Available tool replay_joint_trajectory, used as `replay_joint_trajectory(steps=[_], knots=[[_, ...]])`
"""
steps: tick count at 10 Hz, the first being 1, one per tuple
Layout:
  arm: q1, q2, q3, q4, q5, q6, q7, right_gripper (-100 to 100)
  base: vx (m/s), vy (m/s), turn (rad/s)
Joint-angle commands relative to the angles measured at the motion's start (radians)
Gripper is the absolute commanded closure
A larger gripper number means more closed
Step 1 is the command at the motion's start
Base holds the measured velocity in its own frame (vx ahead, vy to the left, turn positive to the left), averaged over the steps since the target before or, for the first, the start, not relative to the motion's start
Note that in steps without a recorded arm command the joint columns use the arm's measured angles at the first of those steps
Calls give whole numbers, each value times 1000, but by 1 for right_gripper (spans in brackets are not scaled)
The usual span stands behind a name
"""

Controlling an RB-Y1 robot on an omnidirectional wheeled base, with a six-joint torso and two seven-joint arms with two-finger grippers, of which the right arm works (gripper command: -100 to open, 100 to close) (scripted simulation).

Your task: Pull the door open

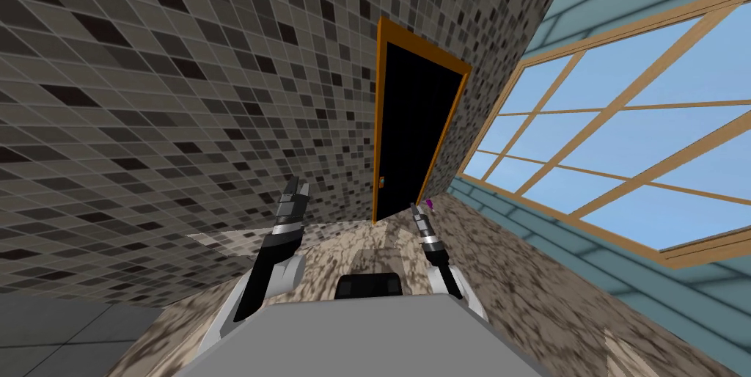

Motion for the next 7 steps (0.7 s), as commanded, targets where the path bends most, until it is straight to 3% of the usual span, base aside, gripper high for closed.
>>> replay_joint_trajectory(steps=[1, 7], knots=[[-19, -4, -10, 50, 15, -21, 42, -100, 108, 16, 38], [-71, -15, -38, 222, 70, -83, 187, -100, 104, 14, 49]])
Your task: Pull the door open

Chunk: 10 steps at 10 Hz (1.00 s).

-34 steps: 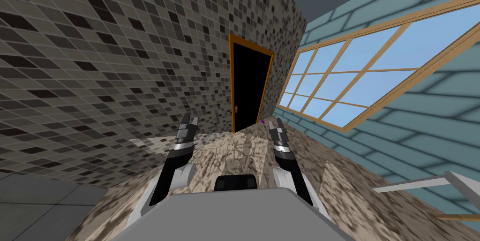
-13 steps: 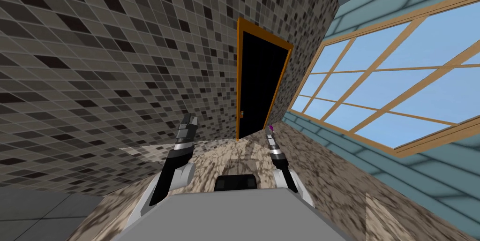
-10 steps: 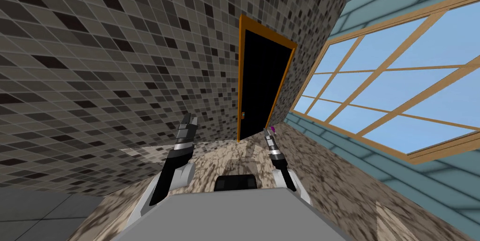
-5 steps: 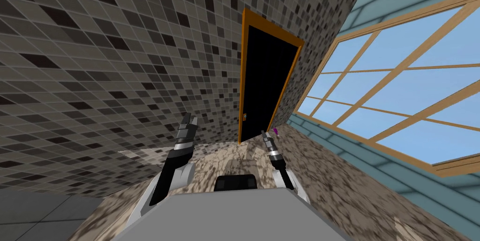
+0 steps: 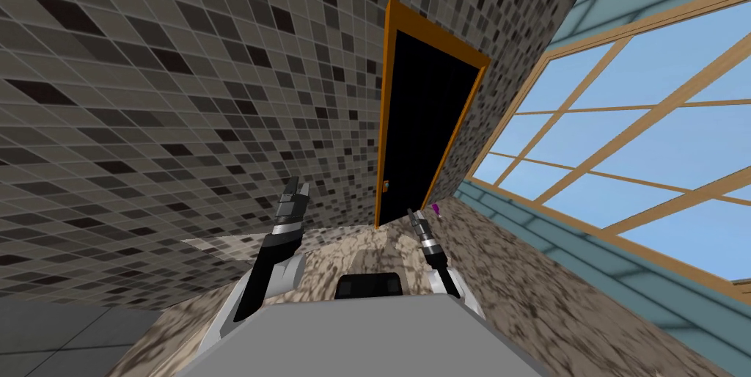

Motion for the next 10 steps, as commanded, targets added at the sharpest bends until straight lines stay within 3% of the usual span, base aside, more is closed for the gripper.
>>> replay_joint_trajectory(steps=[1, 6, 7, 10], knots=[[-17, -3, -9, 50, 15, -22, 43, -100, 80, 6, 46], [-59, -11, -32, 187, 59, -72, 159, -100, 102, 11, 47], [-59, -11, -32, 187, 59, -72, 159, -100, 73, -3, 16], [-83, -16, -45, 264, 84, -101, 225, -100, 76, -4, 37]])
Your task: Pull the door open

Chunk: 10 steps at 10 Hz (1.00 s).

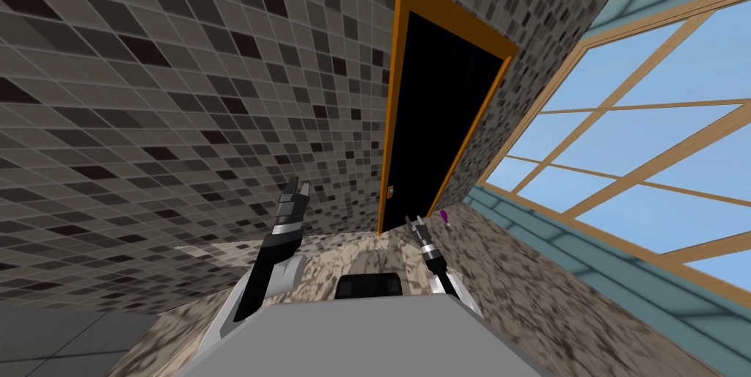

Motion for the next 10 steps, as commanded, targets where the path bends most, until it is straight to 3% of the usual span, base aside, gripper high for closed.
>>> replay_joint_trajectory(steps=[1, 10], knots=[[-17, -2, -8, 49, 13, -19, 39, -100, 102, 7, 43], [-76, -13, -40, 238, 75, -89, 202, -100, 99, -5, 36]])
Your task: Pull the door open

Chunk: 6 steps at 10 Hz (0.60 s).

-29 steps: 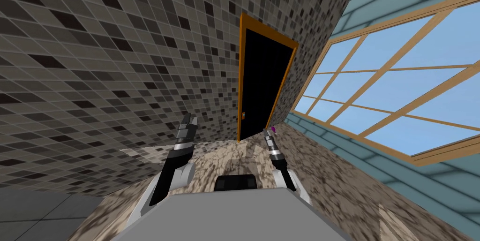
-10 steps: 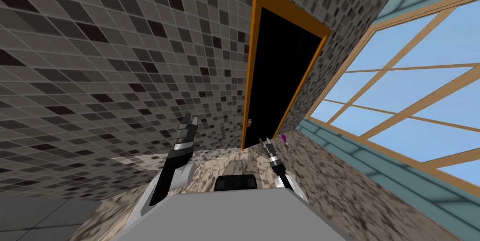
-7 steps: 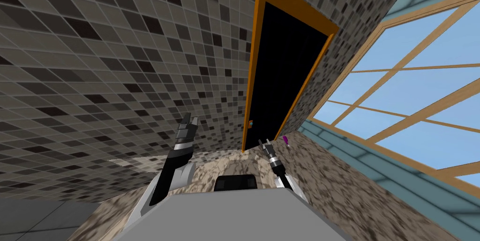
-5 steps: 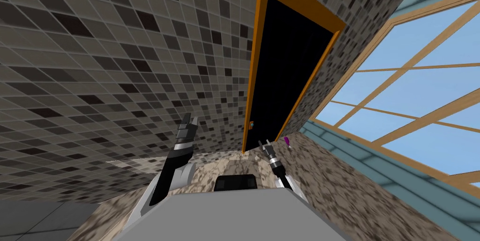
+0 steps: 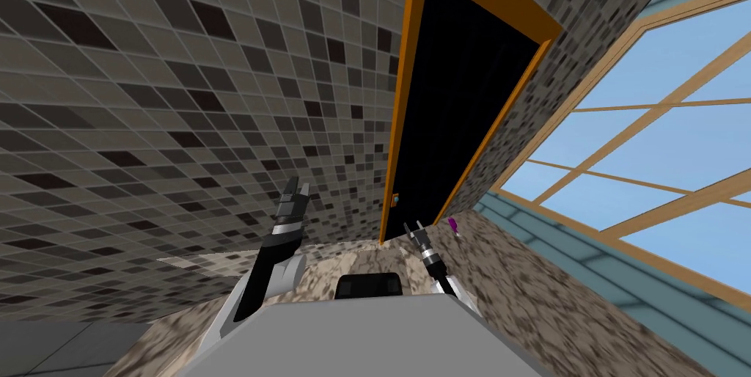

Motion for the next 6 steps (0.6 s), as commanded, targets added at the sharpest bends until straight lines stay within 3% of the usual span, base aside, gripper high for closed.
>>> replay_joint_trajectory(steps=[1, 6], knots=[[-7, 1, -5, 29, 9, -13, 28, -100, 87, -8, 20], [-42, -6, -24, 145, 47, -56, 127, -100, 122, -19, 36]])
